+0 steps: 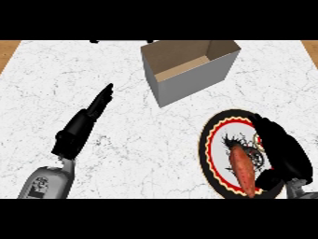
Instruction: Pick the cupcake from the plate and place it in the cardboard box
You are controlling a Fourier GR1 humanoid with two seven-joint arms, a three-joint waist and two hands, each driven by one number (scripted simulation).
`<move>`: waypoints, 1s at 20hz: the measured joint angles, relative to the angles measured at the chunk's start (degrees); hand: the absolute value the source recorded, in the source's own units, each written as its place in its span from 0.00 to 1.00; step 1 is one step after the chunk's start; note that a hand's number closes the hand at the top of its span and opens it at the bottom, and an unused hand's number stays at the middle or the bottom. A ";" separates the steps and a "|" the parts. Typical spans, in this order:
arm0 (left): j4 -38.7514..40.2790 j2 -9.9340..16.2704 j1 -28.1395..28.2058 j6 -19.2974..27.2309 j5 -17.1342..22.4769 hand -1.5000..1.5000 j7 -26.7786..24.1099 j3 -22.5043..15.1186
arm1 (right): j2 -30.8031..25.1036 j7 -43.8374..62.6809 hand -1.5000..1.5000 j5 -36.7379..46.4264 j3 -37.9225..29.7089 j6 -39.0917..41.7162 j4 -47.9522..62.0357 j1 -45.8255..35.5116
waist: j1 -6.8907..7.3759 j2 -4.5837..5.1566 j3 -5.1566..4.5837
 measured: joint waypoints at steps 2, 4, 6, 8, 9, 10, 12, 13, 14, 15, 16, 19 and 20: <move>-0.48 -0.42 0.59 -0.34 -0.46 0.50 -0.03 0.33 | 0.47 -0.28 0.00 0.42 -0.78 0.93 0.27 -0.09 | -0.01 0.00 0.01; -1.97 -0.59 0.73 -0.80 -0.32 0.50 1.39 0.79 | 1.20 -0.69 0.00 1.37 -0.87 0.57 1.68 -0.04 | 0.02 -0.01 0.00; -2.02 -1.11 0.28 -1.02 -0.86 0.50 1.93 1.06 | 2.03 -1.46 0.00 2.25 -1.45 0.14 4.12 -1.16 | 0.02 0.00 0.01; -1.12 -1.05 0.49 -1.69 -0.97 0.50 0.58 1.94 | 2.66 -1.96 0.00 3.24 -1.73 -0.41 5.47 -1.29 | 0.01 0.02 0.02; -1.25 -1.01 -0.07 -2.05 -0.82 0.50 1.09 2.50 | 2.77 -2.39 0.00 3.46 -2.13 -0.20 6.27 -1.96 | 0.02 0.01 0.02; -0.94 -1.11 -0.32 -2.31 -0.97 0.50 0.96 2.83 | 3.24 -2.62 0.00 3.82 -2.31 -0.11 7.21 -2.64 | 0.02 0.01 0.02; -1.82 -1.41 -0.37 -2.58 -1.16 0.50 1.69 2.93 | 3.86 -3.31 0.00 5.21 -2.30 -1.84 9.40 -2.83 | 0.05 -0.02 -0.03; -1.36 -1.62 -0.58 -2.70 -1.36 0.50 1.47 3.10 | 3.94 -3.18 0.00 5.76 -2.26 -1.56 9.03 -2.47 | 0.03 -0.04 -0.06; -0.85 -2.27 -0.97 -2.33 -1.79 0.50 1.51 2.86 | 4.17 -3.21 0.00 6.53 -2.25 -2.37 9.84 -2.54 | 0.03 -0.12 -0.17; -1.39 -2.56 -0.46 -2.27 -2.15 0.50 1.78 2.48 | 3.57 -3.56 0.00 6.52 -2.99 -1.78 10.00 -3.10 | 0.04 -0.10 -0.13; -1.55 -2.49 -0.30 -2.55 -2.06 0.50 1.80 2.72 | 3.84 -3.78 0.00 7.24 -3.09 -2.86 11.21 -3.28 | 0.07 -0.17 -0.24; -1.05 -2.12 -0.61 -3.58 -1.57 0.50 1.40 3.93 | 4.05 -4.56 1.00 8.24 -3.83 -3.67 13.37 -4.39 | 0.10 -0.31 -0.47; -0.69 -2.27 -1.11 -3.53 -1.73 0.50 1.68 4.10 | 4.13 -4.70 1.00 8.00 -4.06 -3.08 13.03 -4.22 | 0.04 -0.33 -0.50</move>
